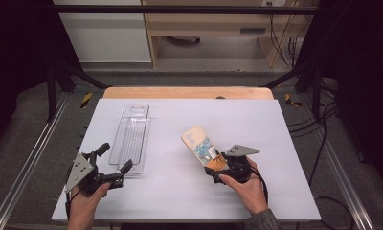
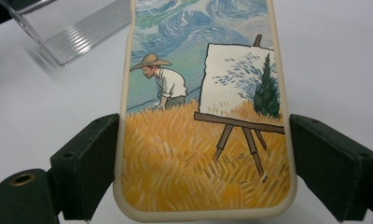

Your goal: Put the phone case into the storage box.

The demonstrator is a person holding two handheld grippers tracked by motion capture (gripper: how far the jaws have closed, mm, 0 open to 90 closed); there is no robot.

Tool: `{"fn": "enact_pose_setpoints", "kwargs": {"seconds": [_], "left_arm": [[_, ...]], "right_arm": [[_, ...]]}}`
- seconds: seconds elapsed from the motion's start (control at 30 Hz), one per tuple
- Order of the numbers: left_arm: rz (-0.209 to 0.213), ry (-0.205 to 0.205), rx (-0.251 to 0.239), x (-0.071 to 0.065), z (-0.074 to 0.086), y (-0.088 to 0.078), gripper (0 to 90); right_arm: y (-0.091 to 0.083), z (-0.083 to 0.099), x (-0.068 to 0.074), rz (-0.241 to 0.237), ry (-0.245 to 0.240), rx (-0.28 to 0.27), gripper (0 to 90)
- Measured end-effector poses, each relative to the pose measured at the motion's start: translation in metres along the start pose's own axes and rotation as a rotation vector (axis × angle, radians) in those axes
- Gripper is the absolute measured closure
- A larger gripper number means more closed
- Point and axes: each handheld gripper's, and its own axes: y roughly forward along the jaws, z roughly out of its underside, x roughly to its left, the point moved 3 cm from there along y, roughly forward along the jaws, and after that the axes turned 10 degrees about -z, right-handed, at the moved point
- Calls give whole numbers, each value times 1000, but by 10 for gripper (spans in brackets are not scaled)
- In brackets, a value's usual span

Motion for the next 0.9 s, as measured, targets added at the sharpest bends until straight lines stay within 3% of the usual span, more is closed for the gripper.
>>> {"fn": "enact_pose_setpoints", "kwargs": {"seconds": [0.4, 0.9], "left_arm": [[30, 0, 2, -11, -3, 2, 18], [91, -4, 23, -35, -9, 9, 18]], "right_arm": [[-6, -7, 2, -32, 4, -84, 123], [-9, -11, 6, -52, 7, -109, 123]]}}
